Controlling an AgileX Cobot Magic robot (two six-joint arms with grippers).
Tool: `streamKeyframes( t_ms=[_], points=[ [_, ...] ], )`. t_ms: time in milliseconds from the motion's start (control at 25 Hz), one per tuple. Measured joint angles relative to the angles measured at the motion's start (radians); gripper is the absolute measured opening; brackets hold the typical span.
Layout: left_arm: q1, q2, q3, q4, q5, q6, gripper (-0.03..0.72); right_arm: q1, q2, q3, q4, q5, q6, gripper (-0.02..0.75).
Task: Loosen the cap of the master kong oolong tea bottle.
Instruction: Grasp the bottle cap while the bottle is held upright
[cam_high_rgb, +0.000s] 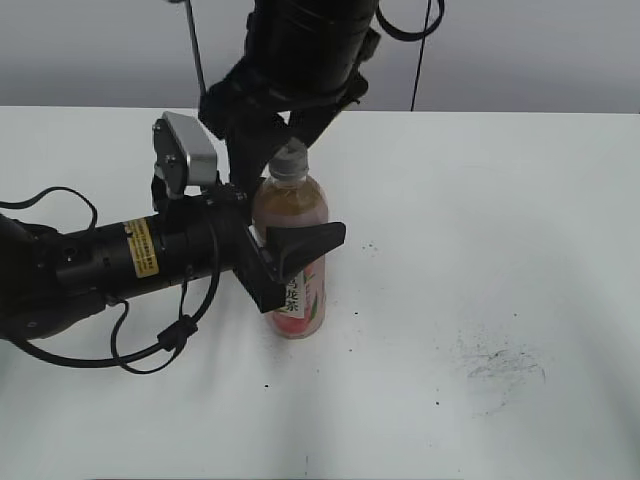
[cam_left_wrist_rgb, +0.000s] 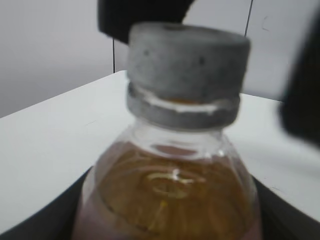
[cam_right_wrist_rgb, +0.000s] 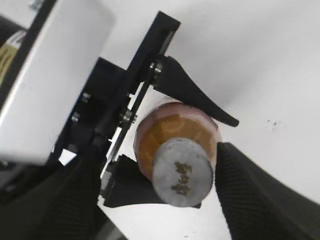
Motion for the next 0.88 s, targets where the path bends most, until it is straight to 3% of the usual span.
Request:
streamKeyframes(
  t_ms=[160,320,480,640,880],
  points=[
    [0.0,0.0,0.0,0.0,0.0,0.0,0.445,0.0,0.0,0.0,-0.039,0.0,0.238,0.476],
    [0.0,0.0,0.0,0.0,0.0,0.0,0.445,0.0,0.0,0.0,-0.064,0.001,0.307,0.458],
    [0.0,0.0,0.0,0.0,0.0,0.0,0.445,0.0,0.0,0.0,-0.066,0.001,0.316,0.405],
    [0.0,0.0,0.0,-0.001,0.0,0.0,0.445,0.0,0.0,0.0,-0.066,0.001,0.299,0.27],
    [0.0,0.0,0.0,-0.002,0.001,0.0,0.445,0.0,0.0,-0.001,-0.062,0.001,0.136,0.269]
  ],
)
